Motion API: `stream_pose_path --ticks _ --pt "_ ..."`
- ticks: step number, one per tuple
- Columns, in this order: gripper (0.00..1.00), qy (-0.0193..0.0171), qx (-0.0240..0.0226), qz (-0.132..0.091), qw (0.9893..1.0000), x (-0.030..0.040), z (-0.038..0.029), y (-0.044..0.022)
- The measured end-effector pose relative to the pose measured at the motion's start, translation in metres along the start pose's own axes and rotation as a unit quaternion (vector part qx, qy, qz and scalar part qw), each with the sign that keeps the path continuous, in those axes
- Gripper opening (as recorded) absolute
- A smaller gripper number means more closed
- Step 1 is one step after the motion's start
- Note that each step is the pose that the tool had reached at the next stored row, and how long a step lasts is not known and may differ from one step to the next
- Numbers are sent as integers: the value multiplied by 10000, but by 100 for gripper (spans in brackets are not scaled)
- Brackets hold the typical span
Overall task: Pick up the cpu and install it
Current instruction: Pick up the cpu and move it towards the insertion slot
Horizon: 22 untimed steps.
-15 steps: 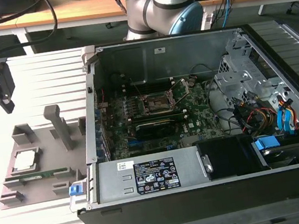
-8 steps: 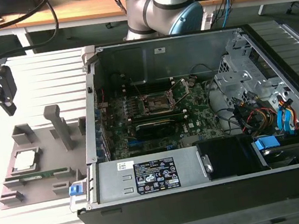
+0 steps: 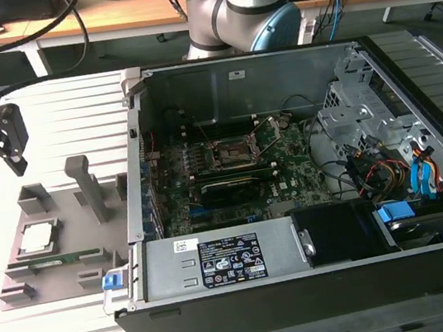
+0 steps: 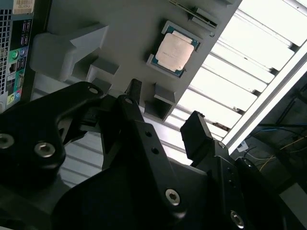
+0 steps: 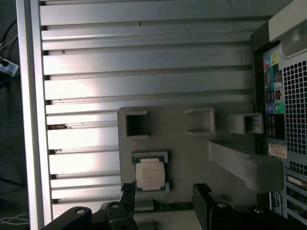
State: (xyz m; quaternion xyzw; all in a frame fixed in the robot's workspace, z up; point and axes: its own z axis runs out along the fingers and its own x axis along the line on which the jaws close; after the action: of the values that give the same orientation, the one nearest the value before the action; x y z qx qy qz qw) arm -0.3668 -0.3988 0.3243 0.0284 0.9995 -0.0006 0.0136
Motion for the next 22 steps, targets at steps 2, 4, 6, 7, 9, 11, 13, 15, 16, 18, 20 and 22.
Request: stream_pose_path --ticks 2,4,6,7,9,11,13,15,16,18,20,22 --pt "60 0 0 0 10000 1 28 0" --pt "60 0 0 0 10000 2 63 0" --pt "60 0 0 0 10000 2 92 0" --pt "60 0 0 0 10000 3 100 0" --pt "60 0 0 0 10000 3 120 0" --pt "60 0 0 0 10000 4 147 0" --pt "60 0 0 0 10000 5 175 0" --pt "60 0 0 0 10000 5 190 0" --pt "60 0 0 0 10000 6 204 0" --pt "60 0 0 0 10000 6 222 0" --pt "60 0 0 0 10000 6 236 0" --pt "60 0 0 0 10000 7 250 0"
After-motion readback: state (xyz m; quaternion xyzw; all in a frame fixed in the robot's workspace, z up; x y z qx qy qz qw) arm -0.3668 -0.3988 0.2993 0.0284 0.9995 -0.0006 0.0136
